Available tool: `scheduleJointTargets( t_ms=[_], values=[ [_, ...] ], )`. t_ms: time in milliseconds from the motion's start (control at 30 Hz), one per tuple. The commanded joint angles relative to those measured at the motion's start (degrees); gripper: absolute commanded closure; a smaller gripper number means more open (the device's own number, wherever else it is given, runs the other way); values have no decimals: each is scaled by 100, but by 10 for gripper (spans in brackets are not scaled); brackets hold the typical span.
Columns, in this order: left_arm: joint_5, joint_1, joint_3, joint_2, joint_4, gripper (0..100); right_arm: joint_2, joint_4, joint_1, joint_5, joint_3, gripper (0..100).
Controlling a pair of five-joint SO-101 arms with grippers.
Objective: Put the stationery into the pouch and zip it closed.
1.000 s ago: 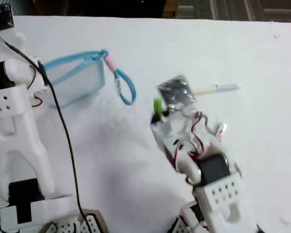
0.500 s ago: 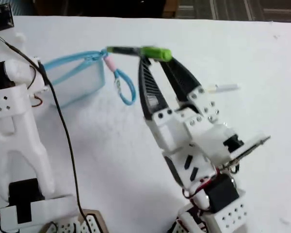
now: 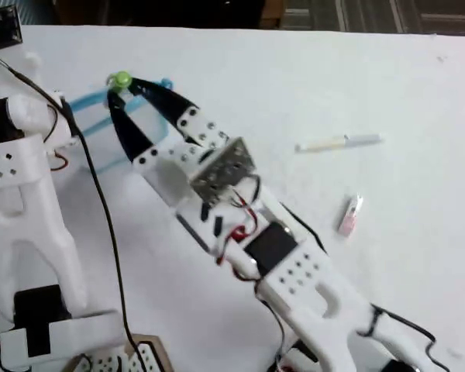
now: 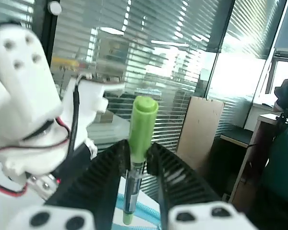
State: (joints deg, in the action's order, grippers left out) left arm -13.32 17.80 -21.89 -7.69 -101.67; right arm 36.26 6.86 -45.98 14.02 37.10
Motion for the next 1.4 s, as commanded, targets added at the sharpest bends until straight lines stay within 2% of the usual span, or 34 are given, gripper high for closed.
scheduleJointTargets(
  t_ms=[0,333,500,567,800,900,1000,1100,1200,1367],
  values=[
    [9,31,-202,-66,53,977,-374,356,-48,220,-229,981],
    [9,31,-202,-66,53,977,-1262,549,224,255,-229,960],
    [9,22,-202,-66,53,977,-1279,391,189,246,-264,714],
    [9,22,-202,-66,62,977,-1270,101,154,237,-343,676],
    [9,22,-202,-66,62,977,-831,-505,277,211,-782,677],
    [9,22,-202,-66,62,977,-585,-1516,620,211,-1178,721],
    [18,22,-202,-66,62,977,-514,-2765,1191,211,-1767,812],
    [18,22,-202,-57,62,977,-514,-3503,1956,211,-2233,904],
    [18,22,-202,-57,62,977,-514,-3644,2782,229,-2295,979],
    [18,22,-202,-48,62,977,-690,-3653,3899,255,-2136,979]
  ],
)
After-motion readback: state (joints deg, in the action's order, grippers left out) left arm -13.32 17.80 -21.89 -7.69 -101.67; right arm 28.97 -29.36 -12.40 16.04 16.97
